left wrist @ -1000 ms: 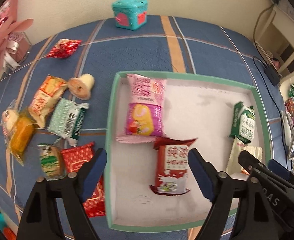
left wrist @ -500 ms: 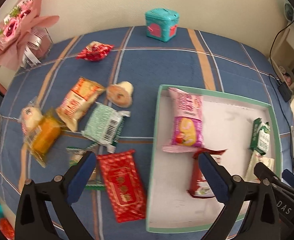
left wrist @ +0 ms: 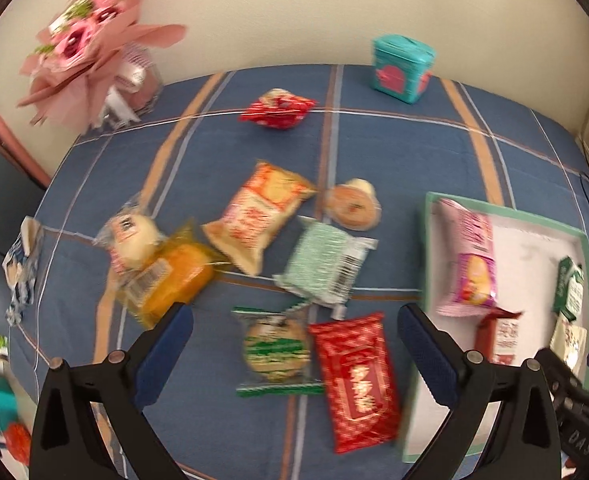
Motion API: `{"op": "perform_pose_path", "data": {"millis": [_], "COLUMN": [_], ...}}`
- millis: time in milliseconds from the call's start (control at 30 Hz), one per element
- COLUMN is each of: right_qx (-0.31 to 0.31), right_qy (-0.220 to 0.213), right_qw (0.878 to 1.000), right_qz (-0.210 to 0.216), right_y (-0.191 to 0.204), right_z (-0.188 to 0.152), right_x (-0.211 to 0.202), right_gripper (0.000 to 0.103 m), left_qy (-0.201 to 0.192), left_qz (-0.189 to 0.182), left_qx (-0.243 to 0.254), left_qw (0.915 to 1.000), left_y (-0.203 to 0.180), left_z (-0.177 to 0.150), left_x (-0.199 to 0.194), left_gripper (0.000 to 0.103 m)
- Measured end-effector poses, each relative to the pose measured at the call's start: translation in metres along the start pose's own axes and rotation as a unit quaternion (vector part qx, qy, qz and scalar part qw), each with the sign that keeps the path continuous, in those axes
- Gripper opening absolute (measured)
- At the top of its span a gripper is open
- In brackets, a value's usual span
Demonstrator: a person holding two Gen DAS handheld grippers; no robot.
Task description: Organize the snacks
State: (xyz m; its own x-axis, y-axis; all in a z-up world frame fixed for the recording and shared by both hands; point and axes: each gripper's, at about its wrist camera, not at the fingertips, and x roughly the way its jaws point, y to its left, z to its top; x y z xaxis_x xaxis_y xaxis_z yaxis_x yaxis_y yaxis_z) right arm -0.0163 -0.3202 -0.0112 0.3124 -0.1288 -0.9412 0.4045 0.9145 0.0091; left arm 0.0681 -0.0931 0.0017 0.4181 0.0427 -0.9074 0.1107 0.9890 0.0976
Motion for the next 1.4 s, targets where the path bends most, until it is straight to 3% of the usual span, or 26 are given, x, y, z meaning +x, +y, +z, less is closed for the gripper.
{"op": "perform_pose_path", "data": {"millis": [367, 700, 900, 1067, 1167, 1400], "right_qx": [-0.065, -0.104, -0.119, -0.136, -0.145, -0.156], "right_qy": [-0.012, 0.005, 0.012, 0.016, 0.016, 0.015], "right_qw": [0.996, 0.989, 0.987, 0.984, 0.983, 0.983], "right_qz": [0.052, 0.104, 0.111, 0.114, 0.115, 0.096], "right_y": [0.078, 0.133, 0.15, 0.16, 0.164, 0.167], "right_z": [-0.006, -0.018, -0.023, -0.025, -0.025, -0.025], "right_x": [-0.008, 0.002, 0.011, 0.019, 0.023, 0.027], "right_gripper": [0.103, 0.103, 0.102, 0.101, 0.094, 0.092], "left_qy": [-0.019, 0.001, 0.041, 0.056, 0.066, 0.09], "left_qz": [0.007, -0.026, -0.023, -0.039, -0.052, -0.074], "left_qx": [-0.069, -0.133, -0.133, -0.142, -0.137, -0.112], "left_qw": [0.9974, 0.9908, 0.99, 0.9874, 0.9871, 0.9869], "left_y": [0.07, 0.107, 0.109, 0.11, 0.105, 0.084], "left_z": [0.001, -0.004, -0.011, -0.014, -0.016, -0.014], "left_x": [-0.003, 0.011, 0.028, 0.037, 0.043, 0.059], "left_gripper": [0.102, 0.102, 0.102, 0.102, 0.102, 0.102]}}
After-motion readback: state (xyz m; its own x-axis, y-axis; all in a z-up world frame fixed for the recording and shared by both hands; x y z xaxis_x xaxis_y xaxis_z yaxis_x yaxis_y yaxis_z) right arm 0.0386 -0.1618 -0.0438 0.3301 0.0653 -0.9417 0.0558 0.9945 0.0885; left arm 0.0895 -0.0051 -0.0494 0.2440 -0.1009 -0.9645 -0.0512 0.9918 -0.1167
